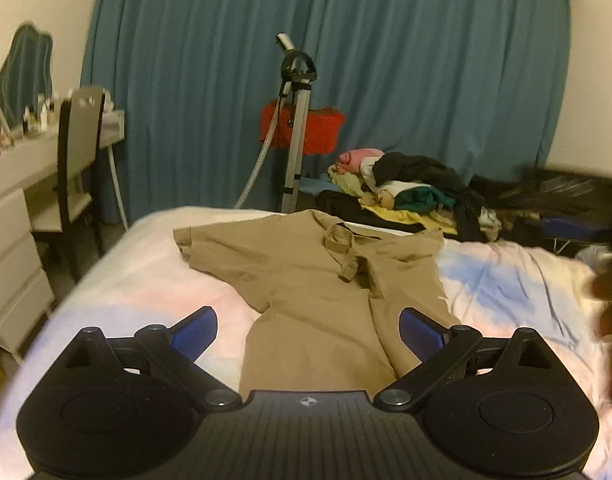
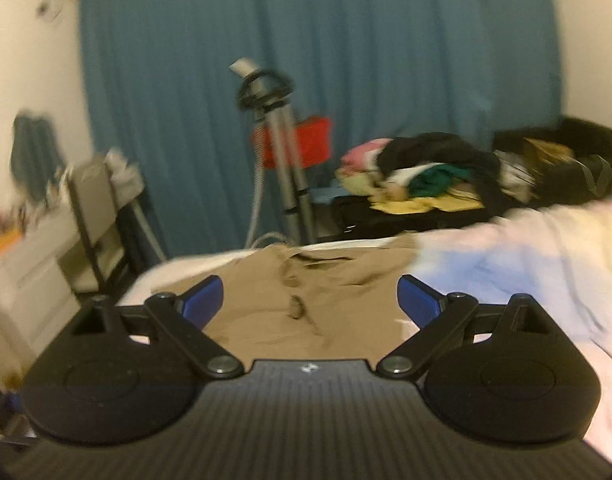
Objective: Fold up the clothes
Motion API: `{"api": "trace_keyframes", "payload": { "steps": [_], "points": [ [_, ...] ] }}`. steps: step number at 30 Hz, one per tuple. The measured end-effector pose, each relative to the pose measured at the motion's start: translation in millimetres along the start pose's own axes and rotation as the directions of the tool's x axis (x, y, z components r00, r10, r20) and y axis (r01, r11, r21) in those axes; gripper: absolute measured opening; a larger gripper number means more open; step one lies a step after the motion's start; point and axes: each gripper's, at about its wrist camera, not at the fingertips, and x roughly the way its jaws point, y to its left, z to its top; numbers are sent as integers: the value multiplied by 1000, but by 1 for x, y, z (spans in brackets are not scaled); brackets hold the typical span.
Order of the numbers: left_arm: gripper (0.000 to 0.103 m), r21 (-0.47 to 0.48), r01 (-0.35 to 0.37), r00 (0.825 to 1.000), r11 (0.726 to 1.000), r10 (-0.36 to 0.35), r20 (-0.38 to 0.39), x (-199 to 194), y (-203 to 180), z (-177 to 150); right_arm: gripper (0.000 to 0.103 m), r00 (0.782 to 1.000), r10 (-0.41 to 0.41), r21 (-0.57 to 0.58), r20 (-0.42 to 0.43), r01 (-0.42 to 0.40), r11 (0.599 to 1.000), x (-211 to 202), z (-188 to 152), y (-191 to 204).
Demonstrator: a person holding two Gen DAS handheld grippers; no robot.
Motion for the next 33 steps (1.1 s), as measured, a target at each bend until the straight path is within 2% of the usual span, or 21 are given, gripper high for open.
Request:
{"api": "trace_keyframes", "payload": {
  "steps": [3,6,8,10,12,14,16,19,20,21,22,23,24,25,27,28,30,33],
  "points": [
    [98,0,-15,1000,1000,15,15,26,24,-8,95,997,66,-111,-48,-71,991,78,-15,33],
    [98,-17,-16,1000,1000,16,17,48,48,-13,95,986,137,-163,-97,-152,975,151,-33,65],
    [98,-81,5,1000,997,-5,-1,65,68,-16,95,976,172,-191,-133,-195,962,203,-47,85],
    [98,-158,12,999,987,-20,-48,89,88,-19,95,969,183,-228,-169,-219,949,249,-61,106],
    [98,-215,2,996,977,-22,-90,113,104,-24,95,953,224,-268,-205,-275,923,287,-76,128],
    [98,-267,-19,994,964,-9,-105,131,118,-26,95,925,297,-306,-238,-361,881,313,-89,153],
    [98,-325,-31,994,945,-7,-113,147,133,-27,95,912,341,-377,-231,-406,832,327,-99,180],
    [98,-391,-42,992,920,-7,-123,165,150,-31,95,923,344,-476,-170,-383,792,338,-103,209],
    [98,-410,-52,992,911,-1,-128,169,154,-33,94,927,340,-488,-156,-372,790,343,-102,215],
    [98,-429,-63,991,901,4,-137,173,158,-35,93,933,323,-468,-155,-358,808,349,-99,215],
    [98,-437,-66,990,897,3,-143,175,159,-37,89,939,307,-447,-155,-343,826,356,-95,215],
    [98,-444,-69,989,893,2,-149,177,160,-38,70,944,290,-426,-155,-329,843,362,-92,216],
    [98,-451,-71,988,890,1,-155,179,160,-39,60,946,280,-408,-162,-322,854,368,-88,215],
    [98,-448,-75,988,891,8,-151,177,160,-39,54,943,280,-396,-180,-330,857,371,-86,213],
    [98,-440,-82,990,894,22,-139,174,158,-38,18,942,273,-416,-195,-331,847,370,-80,211],
    [98,-436,-84,991,896,29,-132,171,157,-38,12,945,270,-430,-187,-325,842,366,-75,210],
    [98,-435,-76,993,897,26,-119,165,155,-37,10,953,272,-430,-130,-301,851,348,-61,203],
    [98,-429,-60,995,901,19,-100,156,151,-35,9,964,265,-361,-11,-251,898,319,-31,173]
  ]
}}
